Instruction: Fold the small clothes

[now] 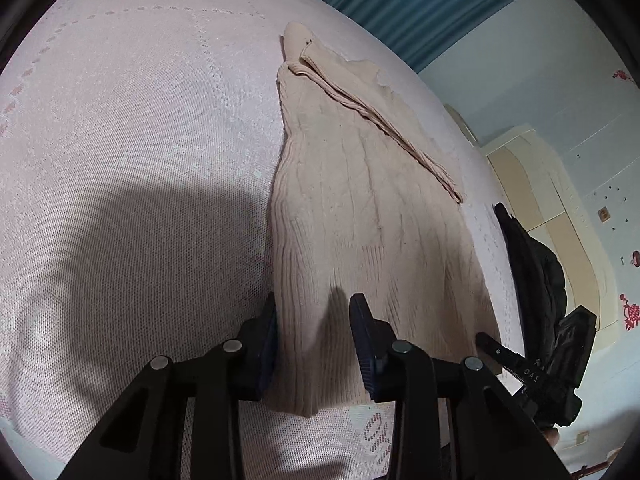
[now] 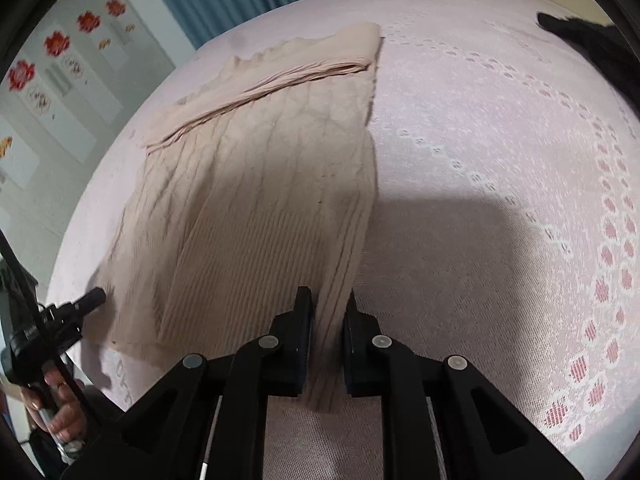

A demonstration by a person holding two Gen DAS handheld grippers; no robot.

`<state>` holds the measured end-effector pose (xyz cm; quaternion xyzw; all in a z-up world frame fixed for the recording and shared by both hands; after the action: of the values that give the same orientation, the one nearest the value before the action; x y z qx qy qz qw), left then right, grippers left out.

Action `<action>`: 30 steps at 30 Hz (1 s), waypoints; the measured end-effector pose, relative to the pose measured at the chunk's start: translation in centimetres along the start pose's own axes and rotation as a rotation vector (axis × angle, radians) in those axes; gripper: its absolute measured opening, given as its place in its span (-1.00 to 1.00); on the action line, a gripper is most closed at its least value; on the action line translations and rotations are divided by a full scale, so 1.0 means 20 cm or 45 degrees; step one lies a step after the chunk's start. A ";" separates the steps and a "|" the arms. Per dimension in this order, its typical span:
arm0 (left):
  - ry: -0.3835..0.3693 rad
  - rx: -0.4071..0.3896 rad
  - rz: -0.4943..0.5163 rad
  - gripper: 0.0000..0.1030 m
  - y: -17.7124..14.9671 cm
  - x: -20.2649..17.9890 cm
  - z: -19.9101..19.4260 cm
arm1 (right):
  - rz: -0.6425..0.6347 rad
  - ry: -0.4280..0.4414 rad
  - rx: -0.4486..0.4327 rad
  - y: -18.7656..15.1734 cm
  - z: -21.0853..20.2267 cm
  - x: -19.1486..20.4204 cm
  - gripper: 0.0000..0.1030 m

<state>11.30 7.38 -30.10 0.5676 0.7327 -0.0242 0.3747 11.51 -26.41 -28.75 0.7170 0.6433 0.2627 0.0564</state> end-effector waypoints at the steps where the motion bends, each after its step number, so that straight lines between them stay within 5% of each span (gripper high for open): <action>1: -0.008 0.003 -0.009 -0.38 0.00 0.00 0.00 | 0.002 0.006 0.005 0.01 0.00 0.00 -0.73; 9: -0.137 0.055 -0.108 -0.38 -0.03 0.04 -0.02 | 0.077 0.122 0.058 -0.03 -0.01 -0.05 -0.73; 20: -0.172 0.058 -0.151 -0.39 -0.06 0.04 -0.02 | 0.069 0.157 0.075 -0.05 -0.01 -0.04 -0.70; 24: -0.164 0.061 -0.162 -0.72 -0.08 0.05 -0.03 | 0.077 0.174 0.074 -0.06 -0.01 -0.04 -0.71; 25: -0.162 0.065 -0.168 -0.86 -0.08 0.06 -0.03 | 0.074 0.176 0.067 -0.05 -0.02 -0.03 -0.87; 30: -0.160 -0.020 -0.155 -0.87 -0.05 0.05 -0.08 | 0.051 0.169 -0.018 -0.03 -0.06 -0.01 -0.90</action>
<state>9.58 8.63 -29.93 0.5165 0.7410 -0.0766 0.4223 10.34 -26.89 -28.06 0.7102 0.6294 0.3151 0.0136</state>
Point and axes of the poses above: each gripper's, at about its wrist camera, not at the fingertips, and z roughly the way its jaws point, x to its left, y to its top, the point moved 5 cm from there along z, roughly the way its jaws point, and after that the axes turned 1 degree about z, right-handed, at the moved point
